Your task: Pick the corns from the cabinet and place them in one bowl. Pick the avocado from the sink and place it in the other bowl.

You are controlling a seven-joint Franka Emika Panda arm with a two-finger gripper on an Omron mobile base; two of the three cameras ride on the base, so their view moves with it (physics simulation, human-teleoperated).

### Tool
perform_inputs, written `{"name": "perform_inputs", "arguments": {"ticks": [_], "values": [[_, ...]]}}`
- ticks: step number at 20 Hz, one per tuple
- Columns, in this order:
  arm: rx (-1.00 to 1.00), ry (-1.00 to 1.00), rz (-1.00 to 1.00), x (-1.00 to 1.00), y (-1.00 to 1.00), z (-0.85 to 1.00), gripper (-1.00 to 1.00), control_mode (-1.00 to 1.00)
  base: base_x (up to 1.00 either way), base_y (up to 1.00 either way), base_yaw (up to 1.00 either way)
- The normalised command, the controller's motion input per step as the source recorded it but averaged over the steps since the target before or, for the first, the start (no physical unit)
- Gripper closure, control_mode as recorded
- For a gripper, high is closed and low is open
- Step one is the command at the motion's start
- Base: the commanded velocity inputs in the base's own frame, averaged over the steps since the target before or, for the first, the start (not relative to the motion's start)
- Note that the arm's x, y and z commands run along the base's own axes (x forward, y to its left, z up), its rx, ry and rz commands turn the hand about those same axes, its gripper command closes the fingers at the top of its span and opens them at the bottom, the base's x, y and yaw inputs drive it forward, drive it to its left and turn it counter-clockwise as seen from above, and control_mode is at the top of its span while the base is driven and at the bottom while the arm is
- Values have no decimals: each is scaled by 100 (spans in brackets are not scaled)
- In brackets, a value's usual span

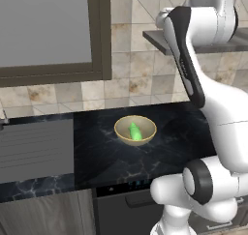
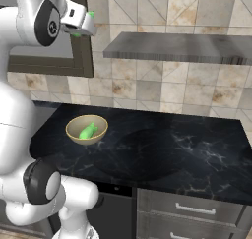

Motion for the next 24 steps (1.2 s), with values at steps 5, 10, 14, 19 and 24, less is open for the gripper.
{"name": "perform_inputs", "arguments": {"ticks": [5,10,14,19,24], "values": [[1,12,-1,-4,62,-35,100,-100,0,0,0],[4,16,0,0,35,-51,100,-100,0,0,0],[5,16,4,0,24,-65,100,-100,0,0,0],[2,12,7,2,15,-70,100,-100,0,0,0],[-2,1,4,3,11,-59,100,-100,0,0,0]]}}
